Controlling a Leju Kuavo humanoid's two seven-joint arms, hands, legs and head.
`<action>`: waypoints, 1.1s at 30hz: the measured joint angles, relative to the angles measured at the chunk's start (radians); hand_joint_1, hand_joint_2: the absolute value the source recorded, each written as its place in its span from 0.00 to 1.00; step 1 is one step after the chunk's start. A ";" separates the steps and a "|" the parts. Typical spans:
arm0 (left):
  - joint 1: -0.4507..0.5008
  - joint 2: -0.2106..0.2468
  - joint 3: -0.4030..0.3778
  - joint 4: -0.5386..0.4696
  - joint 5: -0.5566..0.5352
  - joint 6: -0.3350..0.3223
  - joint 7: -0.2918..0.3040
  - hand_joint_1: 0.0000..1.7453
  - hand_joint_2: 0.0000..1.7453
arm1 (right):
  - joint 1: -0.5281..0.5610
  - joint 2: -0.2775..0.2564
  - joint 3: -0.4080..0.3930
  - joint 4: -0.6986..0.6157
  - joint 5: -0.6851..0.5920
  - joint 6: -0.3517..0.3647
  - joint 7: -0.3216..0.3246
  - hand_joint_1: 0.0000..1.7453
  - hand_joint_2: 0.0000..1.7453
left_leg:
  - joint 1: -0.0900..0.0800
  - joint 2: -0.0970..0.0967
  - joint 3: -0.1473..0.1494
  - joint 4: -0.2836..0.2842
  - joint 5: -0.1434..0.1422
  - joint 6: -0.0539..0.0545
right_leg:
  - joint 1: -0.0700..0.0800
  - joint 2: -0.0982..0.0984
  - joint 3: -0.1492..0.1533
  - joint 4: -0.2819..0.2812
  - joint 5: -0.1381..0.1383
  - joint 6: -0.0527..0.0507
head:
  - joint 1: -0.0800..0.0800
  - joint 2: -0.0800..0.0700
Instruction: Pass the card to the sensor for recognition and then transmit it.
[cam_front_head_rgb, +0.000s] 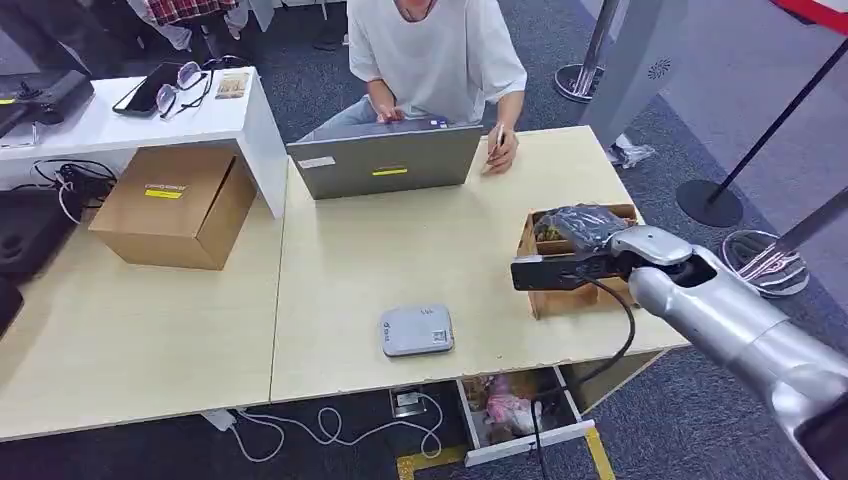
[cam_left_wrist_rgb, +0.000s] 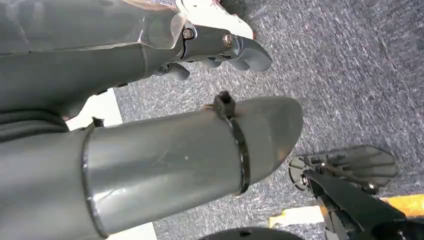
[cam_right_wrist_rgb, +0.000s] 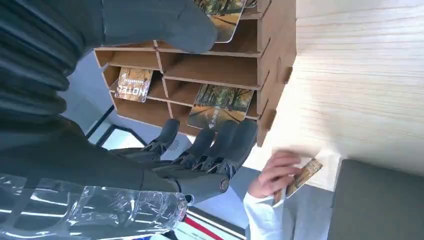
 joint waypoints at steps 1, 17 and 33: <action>0.000 0.000 0.000 0.000 0.000 0.000 0.000 0.00 0.00 | 0.000 0.000 0.000 0.002 0.000 0.000 0.000 0.41 1.00 | 0.000 0.000 0.000 0.000 0.000 0.000 | 0.000 0.000 0.000 0.000 0.000 0.000 | 0.000 0.000; 0.001 0.000 0.001 0.000 0.000 0.001 0.003 0.00 0.00 | 0.032 0.003 0.000 0.015 0.002 -0.016 0.013 0.38 1.00 | 0.000 0.000 0.000 0.000 0.000 0.000 | 0.000 0.000 0.000 0.000 0.000 0.001 | 0.000 0.000; 0.001 0.000 0.001 0.000 -0.001 0.001 0.003 0.00 0.00 | 0.052 -0.003 -0.006 0.018 0.005 -0.024 0.021 0.38 1.00 | 0.000 0.000 0.000 0.000 0.000 0.001 | 0.000 0.000 0.000 0.000 0.000 0.001 | 0.000 0.000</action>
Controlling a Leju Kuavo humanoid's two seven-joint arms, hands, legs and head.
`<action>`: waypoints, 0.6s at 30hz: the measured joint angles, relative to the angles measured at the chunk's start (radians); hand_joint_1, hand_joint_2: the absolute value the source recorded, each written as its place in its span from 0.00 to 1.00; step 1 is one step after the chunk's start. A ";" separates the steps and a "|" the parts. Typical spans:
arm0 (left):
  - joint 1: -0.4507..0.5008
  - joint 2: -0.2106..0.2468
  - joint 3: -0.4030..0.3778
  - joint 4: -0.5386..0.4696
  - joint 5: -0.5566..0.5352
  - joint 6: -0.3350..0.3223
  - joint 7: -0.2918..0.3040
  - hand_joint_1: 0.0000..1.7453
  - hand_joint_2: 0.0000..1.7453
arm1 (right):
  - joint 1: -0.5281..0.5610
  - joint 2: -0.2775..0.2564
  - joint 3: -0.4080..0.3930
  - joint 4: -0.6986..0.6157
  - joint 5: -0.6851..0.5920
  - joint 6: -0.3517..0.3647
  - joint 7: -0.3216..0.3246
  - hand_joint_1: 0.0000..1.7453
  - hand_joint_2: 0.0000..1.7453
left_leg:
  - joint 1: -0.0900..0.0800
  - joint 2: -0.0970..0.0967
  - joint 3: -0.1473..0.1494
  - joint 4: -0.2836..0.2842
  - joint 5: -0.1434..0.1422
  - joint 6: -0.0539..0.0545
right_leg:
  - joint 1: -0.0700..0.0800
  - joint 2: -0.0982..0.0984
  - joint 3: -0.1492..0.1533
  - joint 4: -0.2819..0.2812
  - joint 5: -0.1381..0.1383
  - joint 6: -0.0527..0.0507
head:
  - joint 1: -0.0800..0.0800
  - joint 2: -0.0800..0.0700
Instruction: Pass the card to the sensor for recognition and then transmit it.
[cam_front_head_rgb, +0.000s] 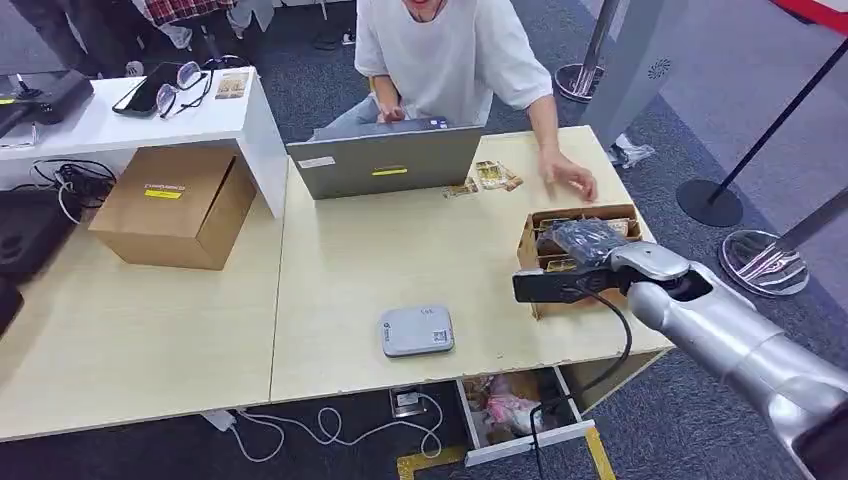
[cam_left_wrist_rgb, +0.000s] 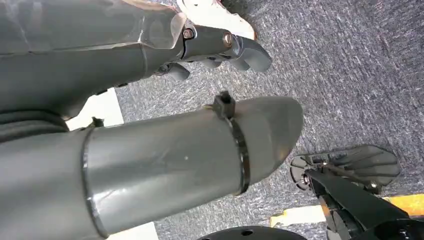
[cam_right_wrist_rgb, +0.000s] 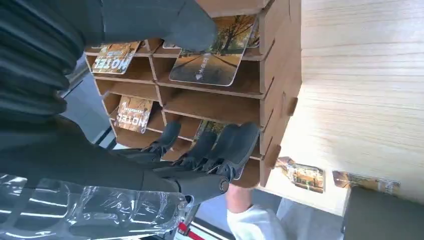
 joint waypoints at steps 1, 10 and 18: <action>0.000 0.000 0.000 0.000 0.000 0.000 0.000 0.00 0.00 | 0.003 -0.003 -0.003 0.000 0.000 -0.001 0.002 0.38 1.00 | 0.000 0.000 0.000 0.000 0.000 0.000 | 0.000 0.000 0.000 0.000 0.000 0.000 | 0.000 0.000; 0.001 0.000 0.000 0.000 -0.005 0.000 0.000 0.00 0.00 | 0.031 -0.028 -0.041 -0.009 -0.002 -0.001 0.002 0.38 1.00 | 0.000 0.000 0.000 0.000 0.000 0.001 | 0.000 0.000 0.000 0.000 0.000 0.001 | 0.000 0.000; 0.001 0.000 0.000 0.000 -0.006 0.000 0.000 0.00 0.00 | 0.040 -0.043 -0.049 -0.019 -0.004 0.000 0.003 0.38 1.00 | 0.000 0.000 0.000 0.000 -0.001 0.001 | 0.000 0.000 0.000 0.000 0.000 0.001 | 0.000 0.000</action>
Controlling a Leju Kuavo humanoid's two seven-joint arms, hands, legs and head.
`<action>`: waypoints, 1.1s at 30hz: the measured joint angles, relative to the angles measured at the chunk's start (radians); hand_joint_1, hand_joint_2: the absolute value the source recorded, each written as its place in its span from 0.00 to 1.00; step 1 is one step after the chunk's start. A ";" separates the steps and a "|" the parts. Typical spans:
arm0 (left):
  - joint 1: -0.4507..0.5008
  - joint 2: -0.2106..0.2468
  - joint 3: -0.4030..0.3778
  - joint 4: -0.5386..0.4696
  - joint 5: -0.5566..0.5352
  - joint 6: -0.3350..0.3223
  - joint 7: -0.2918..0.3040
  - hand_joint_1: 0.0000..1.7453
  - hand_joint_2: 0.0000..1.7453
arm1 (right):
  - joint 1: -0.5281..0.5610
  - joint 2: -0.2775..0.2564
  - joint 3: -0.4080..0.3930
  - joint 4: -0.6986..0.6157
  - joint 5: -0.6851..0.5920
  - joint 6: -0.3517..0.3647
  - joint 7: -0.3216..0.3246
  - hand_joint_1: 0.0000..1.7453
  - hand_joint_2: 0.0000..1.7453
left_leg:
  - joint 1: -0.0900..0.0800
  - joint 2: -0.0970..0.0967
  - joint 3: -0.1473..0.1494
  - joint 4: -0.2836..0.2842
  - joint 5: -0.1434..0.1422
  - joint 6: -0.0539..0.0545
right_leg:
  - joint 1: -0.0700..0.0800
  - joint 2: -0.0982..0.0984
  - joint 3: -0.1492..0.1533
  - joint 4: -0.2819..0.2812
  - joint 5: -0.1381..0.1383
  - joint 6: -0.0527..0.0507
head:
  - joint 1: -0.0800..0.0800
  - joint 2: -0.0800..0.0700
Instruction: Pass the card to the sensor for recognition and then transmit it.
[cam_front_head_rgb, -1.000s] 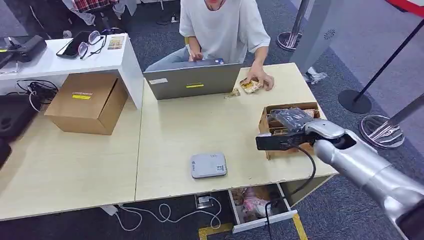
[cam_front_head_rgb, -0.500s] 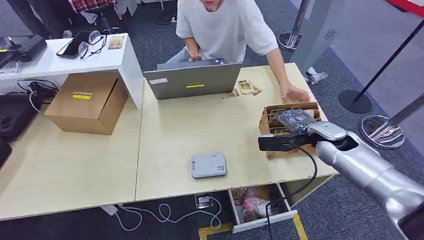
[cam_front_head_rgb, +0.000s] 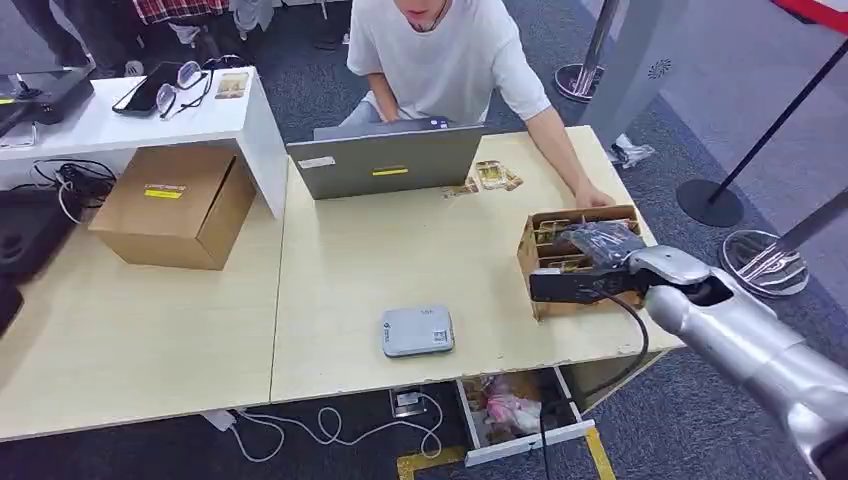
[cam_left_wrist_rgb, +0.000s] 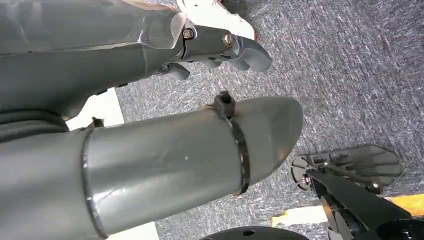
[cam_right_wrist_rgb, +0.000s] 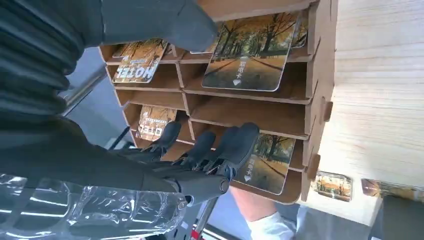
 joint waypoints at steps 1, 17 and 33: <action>0.000 0.000 0.000 0.000 0.000 0.000 0.000 0.00 0.00 | 0.001 0.000 0.000 0.000 -0.001 0.000 0.000 0.38 1.00 | 0.000 0.000 0.000 0.000 0.000 0.000 | 0.000 0.000 0.000 0.000 0.000 0.000 | 0.000 0.000; 0.000 0.000 0.000 0.000 -0.006 0.000 0.000 0.00 0.00 | 0.011 -0.012 -0.014 -0.012 -0.006 -0.001 0.007 0.41 1.00 | 0.000 0.000 0.000 0.000 0.000 0.000 | 0.000 0.000 0.000 0.000 0.000 0.000 | 0.000 0.000; -0.001 -0.023 0.001 0.000 0.011 0.068 -0.006 0.00 0.00 | 0.066 -0.064 -0.054 -0.090 -0.010 0.005 -0.002 0.34 1.00 | 0.000 0.001 0.000 0.000 -0.001 0.001 | 0.000 0.001 0.000 0.000 -0.001 0.001 | 0.000 0.000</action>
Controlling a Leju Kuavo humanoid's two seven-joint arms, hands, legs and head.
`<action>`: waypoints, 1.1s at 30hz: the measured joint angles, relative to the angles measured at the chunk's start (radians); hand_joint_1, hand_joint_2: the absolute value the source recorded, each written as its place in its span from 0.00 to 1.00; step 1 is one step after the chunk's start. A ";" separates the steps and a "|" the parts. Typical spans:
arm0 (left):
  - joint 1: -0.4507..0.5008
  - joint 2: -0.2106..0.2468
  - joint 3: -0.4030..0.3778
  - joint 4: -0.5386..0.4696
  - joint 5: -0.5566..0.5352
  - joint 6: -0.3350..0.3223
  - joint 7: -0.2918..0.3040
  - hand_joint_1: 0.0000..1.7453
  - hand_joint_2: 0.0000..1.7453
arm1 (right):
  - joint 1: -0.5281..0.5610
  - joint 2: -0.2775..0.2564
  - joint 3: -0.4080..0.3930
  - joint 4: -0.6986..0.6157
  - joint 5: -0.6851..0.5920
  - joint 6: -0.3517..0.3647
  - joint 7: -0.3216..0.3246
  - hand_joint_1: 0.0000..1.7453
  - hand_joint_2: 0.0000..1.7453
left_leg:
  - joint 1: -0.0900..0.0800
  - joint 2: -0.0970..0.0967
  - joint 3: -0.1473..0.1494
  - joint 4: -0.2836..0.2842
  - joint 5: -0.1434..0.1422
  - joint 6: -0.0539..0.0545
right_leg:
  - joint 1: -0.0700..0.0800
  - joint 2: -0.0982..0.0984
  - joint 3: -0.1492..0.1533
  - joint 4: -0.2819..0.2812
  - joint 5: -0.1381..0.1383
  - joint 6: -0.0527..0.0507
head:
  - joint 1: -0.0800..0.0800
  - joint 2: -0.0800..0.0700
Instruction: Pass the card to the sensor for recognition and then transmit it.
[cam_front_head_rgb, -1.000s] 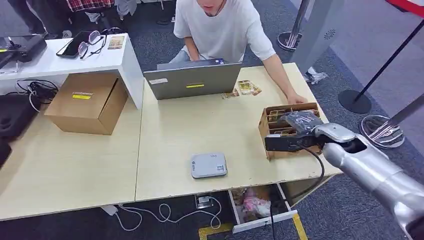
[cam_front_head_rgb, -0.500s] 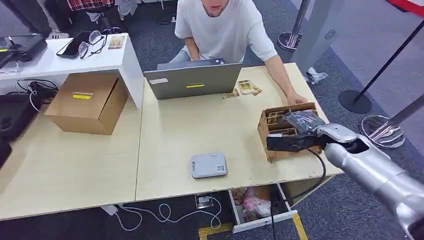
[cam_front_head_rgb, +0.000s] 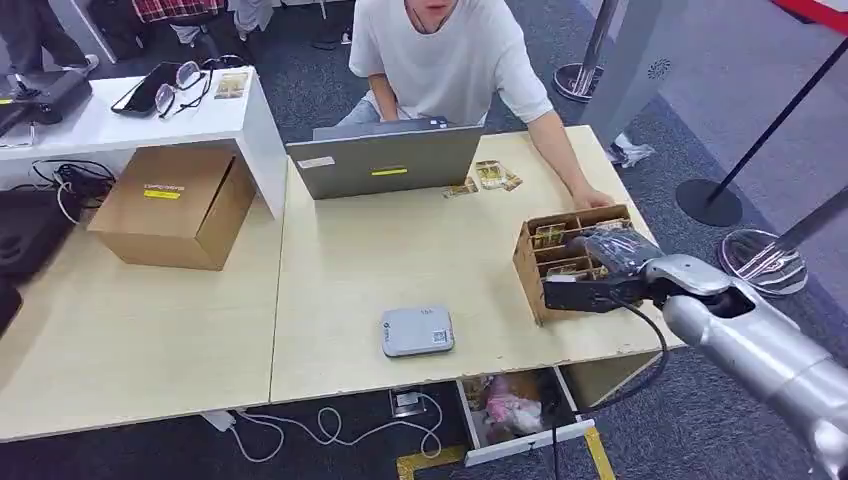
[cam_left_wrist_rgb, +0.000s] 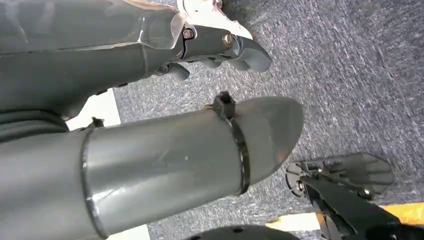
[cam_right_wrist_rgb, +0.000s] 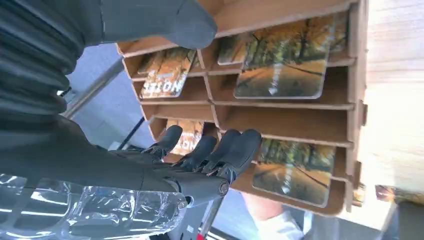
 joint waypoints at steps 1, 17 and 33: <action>0.000 -0.001 0.000 0.000 0.001 0.000 0.000 0.00 0.00 | 0.000 0.000 -0.001 -0.005 0.000 0.000 0.000 0.35 1.00 | 0.000 0.000 0.000 0.000 0.000 0.000 | 0.000 0.000 0.000 0.000 0.000 0.000 | 0.000 0.000; 0.001 0.024 0.001 0.000 -0.018 -0.071 -0.007 0.00 0.00 | 0.018 -0.011 -0.014 -0.078 -0.003 0.006 0.009 0.39 1.00 | 0.000 0.000 0.000 0.000 0.000 0.000 | 0.000 0.000 0.000 0.000 0.000 0.000 | 0.000 0.000; 0.001 0.027 0.001 0.000 -0.021 -0.078 -0.002 0.00 0.00 | 0.043 -0.011 -0.014 -0.099 0.006 0.010 0.012 0.37 1.00 | 0.000 0.000 -0.001 0.000 0.000 0.000 | 0.000 0.000 0.000 0.000 0.000 0.000 | 0.000 0.000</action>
